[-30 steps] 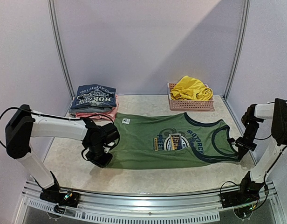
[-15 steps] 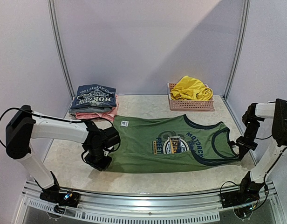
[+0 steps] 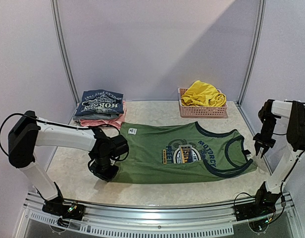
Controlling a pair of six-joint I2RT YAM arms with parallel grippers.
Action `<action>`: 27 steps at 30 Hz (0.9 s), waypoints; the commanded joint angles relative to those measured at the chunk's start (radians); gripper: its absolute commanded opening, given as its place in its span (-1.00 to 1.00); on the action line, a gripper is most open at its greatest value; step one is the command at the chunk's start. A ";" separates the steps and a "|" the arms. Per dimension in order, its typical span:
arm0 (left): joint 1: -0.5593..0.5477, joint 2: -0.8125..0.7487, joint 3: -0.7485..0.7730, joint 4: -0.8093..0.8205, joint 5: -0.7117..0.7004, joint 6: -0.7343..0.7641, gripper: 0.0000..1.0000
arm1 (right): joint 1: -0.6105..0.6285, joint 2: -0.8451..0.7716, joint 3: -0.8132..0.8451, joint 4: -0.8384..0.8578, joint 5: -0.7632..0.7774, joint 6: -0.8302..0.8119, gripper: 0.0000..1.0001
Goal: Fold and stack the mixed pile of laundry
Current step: Adjust the 1/3-folded tank top at the center of the board.
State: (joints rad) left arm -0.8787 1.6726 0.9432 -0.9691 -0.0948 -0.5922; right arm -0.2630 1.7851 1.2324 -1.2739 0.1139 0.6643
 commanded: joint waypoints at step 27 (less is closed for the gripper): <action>0.133 -0.269 0.333 -0.060 -0.135 0.155 0.99 | -0.003 -0.280 0.146 0.029 -0.055 -0.127 0.56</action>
State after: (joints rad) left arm -0.7879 1.4174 1.2469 -1.1091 -0.2844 -0.5011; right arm -0.2630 1.5715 1.4090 -1.2949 0.1093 0.5667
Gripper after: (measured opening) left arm 0.994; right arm 0.756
